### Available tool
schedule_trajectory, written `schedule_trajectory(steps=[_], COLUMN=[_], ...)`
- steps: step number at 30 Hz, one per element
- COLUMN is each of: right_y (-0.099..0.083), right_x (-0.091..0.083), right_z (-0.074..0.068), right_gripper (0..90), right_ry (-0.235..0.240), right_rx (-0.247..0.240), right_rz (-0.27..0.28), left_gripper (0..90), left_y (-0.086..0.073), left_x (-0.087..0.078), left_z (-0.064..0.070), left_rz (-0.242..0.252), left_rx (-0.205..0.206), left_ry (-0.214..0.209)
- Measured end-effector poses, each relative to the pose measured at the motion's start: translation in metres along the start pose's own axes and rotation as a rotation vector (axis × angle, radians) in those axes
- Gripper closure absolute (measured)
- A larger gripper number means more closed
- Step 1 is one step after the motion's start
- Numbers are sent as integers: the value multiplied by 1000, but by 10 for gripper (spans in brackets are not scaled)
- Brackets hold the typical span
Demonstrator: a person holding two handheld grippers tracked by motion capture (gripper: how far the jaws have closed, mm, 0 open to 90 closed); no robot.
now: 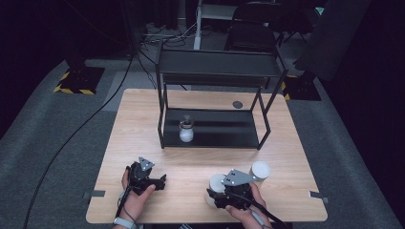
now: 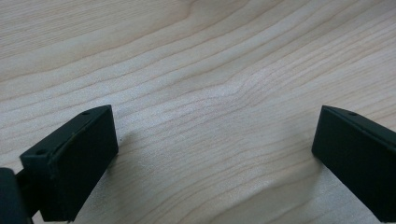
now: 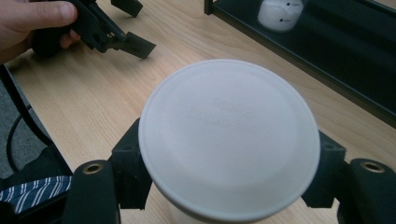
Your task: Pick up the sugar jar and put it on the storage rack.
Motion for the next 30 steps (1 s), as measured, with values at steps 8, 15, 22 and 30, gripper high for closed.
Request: schedule_trajectory(steps=[8,15,22,30], right_y=[15,33,53,75], right_x=[-7,-14,-19,-20], right_z=[7,17,28,41], right_gripper=[342,342,342,342], right_ry=[11,8,3,-5], right_rx=[-14,-16,-15,-10], right_rz=[24,42,60,85], left_gripper=[3,3,3,3], left_y=[0,0,0,0], left_x=[0,0,0,0], left_z=[0,0,0,0], left_rz=[-2,0,-1,-1], left_rx=[1,0,0,1], left_ry=[0,0,0,0])
Point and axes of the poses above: each handheld gripper's, and its own axes: x roughly forward along the jaws, y roughly out of its top, z roughly to its right, the point moved 7 cm from there along x, roughly forward along the jaws, and after that the axes turned 13 degrees about z, right-handed, at the moved point
